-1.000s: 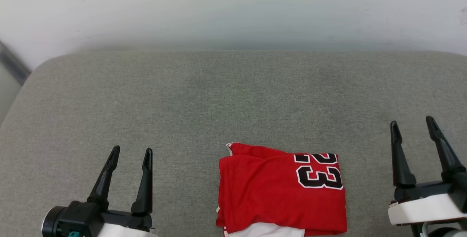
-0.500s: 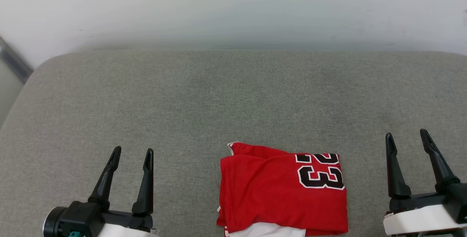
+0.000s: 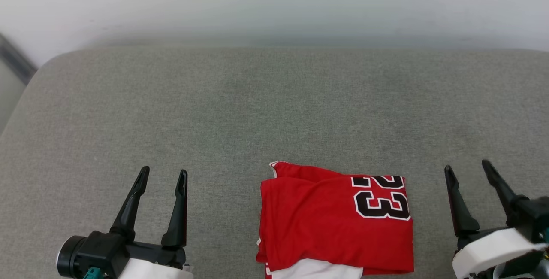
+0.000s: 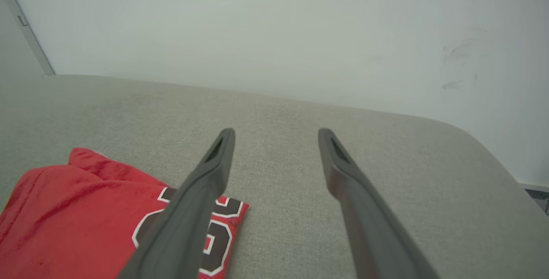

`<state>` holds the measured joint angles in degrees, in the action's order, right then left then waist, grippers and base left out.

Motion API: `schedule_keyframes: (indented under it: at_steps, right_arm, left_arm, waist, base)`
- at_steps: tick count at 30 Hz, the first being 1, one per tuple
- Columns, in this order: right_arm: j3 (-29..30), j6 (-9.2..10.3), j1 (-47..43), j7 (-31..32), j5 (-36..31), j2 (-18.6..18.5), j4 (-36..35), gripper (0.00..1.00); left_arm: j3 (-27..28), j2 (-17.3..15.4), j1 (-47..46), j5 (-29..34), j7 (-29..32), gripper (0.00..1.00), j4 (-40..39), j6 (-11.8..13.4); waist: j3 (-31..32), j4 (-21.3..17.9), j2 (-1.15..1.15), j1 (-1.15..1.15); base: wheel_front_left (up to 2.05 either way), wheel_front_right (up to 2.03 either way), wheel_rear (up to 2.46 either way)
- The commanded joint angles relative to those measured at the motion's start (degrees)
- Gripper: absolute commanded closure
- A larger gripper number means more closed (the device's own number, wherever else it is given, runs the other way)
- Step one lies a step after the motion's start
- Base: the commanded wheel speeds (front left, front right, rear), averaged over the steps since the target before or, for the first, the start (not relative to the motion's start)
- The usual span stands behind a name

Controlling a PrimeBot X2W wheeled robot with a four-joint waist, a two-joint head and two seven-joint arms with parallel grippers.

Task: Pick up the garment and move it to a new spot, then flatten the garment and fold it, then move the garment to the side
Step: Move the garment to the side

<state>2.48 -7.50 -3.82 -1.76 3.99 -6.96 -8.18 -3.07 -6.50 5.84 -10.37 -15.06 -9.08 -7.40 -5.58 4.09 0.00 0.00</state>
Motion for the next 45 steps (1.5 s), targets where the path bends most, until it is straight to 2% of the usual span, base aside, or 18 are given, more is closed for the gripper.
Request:
schedule_keyframes:
  at_steps: [1, 3, 7, 10, 15, 21, 25, 29, 30, 31, 32, 39, 42, 45]
  right_arm:
    - [-0.2, 0.03, 0.5, 1.4, 0.7, -0.7, 0.2, 0.00]
    - [-2.5, 0.02, 0.6, 8.1, 3.7, -3.2, 0.2, 0.00]
    - [-4.3, 0.03, 0.5, 22.9, 10.8, -6.0, -0.4, 0.00]
    - [-4.4, 0.02, 1.0, 32.3, 14.2, -6.6, -1.5, 0.00]
    - [-4.0, 0.02, 2.5, 42.9, 17.4, -4.9, -0.9, 0.00]
    - [-3.7, 0.02, 4.8, 48.3, 15.3, -3.5, 2.5, 0.00]
    - [-4.5, 0.02, 5.1, 50.1, 15.0, -1.9, 5.5, 0.00]
    - [-7.4, -0.06, 4.5, 50.7, 13.8, -2.2, 8.8, 0.00]
    - [-8.1, -0.07, 4.3, 50.6, 13.7, -2.2, 9.5, 0.16]
    - [-9.0, -0.11, 4.3, 50.3, 13.3, -2.5, 10.1, 0.60]
    - [-9.6, -0.11, 4.4, 49.7, 12.8, -2.9, 10.6, 1.00]
    - [-10.5, 0.09, 9.1, 42.8, 7.5, -7.1, 11.7, 1.00]
    - [-13.8, 0.07, 11.4, 41.1, 5.3, -9.7, 10.3, 1.00]
    - [-19.4, 0.04, 15.0, 40.7, 2.6, -13.9, 8.4, 1.00]
  left_arm:
    - [0.0, 0.2, -0.7, 0.0, -0.1, 0.00, 0.0, -0.1]
    - [-0.2, 0.1, -1.1, 0.0, -0.1, 0.00, 0.2, -0.1]
    - [-0.8, 0.1, -2.2, -0.1, -0.1, 0.00, 0.4, -0.1]
    - [-1.3, 0.2, -3.1, -0.1, -0.1, 0.00, 0.6, -0.1]
    - [-2.6, 0.3, -4.3, 0.2, -0.1, 0.00, 1.2, -0.1]
    - [-3.8, 0.2, -5.8, -0.1, -0.1, 0.00, 2.2, -0.1]
    - [-4.4, 0.2, -6.4, -0.2, -0.1, 0.00, 2.6, -0.1]
    - [-4.5, 0.3, -6.4, -0.4, -0.1, 0.00, 2.9, -0.1]
    - [-4.6, 0.3, -6.4, -0.3, -0.1, 0.00, 3.0, -0.1]
    - [-4.6, 0.3, -6.4, -0.3, -0.1, 0.00, 3.0, -0.1]
    - [-4.6, 0.3, -6.3, -0.2, -0.1, 0.00, 3.2, -0.1]
    - [-4.5, -0.2, -5.1, 0.2, -0.1, 0.00, 4.0, -0.1]
    - [-4.2, 0.0, -5.0, -0.1, -0.1, 0.00, 3.8, -0.1]
    - [-4.8, 0.2, -5.0, -0.1, -0.1, 0.00, 3.6, -0.1]
  waist:
    - [-0.5, 0.3, 0.00, 0.00]
    - [-1.3, 0.7, 0.00, 0.00]
    - [-3.1, 1.8, 0.00, 0.00]
    - [-4.4, 2.9, 0.00, 0.00]
    - [-6.3, 4.9, 0.00, 0.00]
    - [-7.8, 7.5, 0.00, 0.00]
    - [-8.2, 9.0, 0.00, 0.00]
    - [-8.3, 9.9, 0.00, 0.00]
    - [-8.2, 10.1, 0.00, 0.00]
    - [-8.2, 10.2, 0.00, 0.00]
    - [-8.0, 10.2, 0.00, 0.00]
    - [-6.2, 8.3, 0.00, 0.00]
    - [-5.8, 6.3, 0.00, 0.00]
    - [-6.3, 3.1, 0.00, 0.00]
  base:
    - [0.00, 0.00, 0.00]
    - [0.00, 0.00, 0.00]
    - [0.00, 0.00, 0.00]
    - [0.00, 0.00, 0.00]
    - [0.00, 0.00, 0.00]
    - [0.00, 0.00, 0.00]
    - [0.00, 0.00, 0.00]
    - [0.00, 0.00, 0.00]
    - [0.00, 0.00, 0.00]
    - [0.00, 0.00, 0.00]
    - [0.00, 0.00, 0.00]
    - [0.00, 0.00, 0.00]
    - [0.00, 0.00, 0.00]
    - [0.00, 0.00, 0.00]
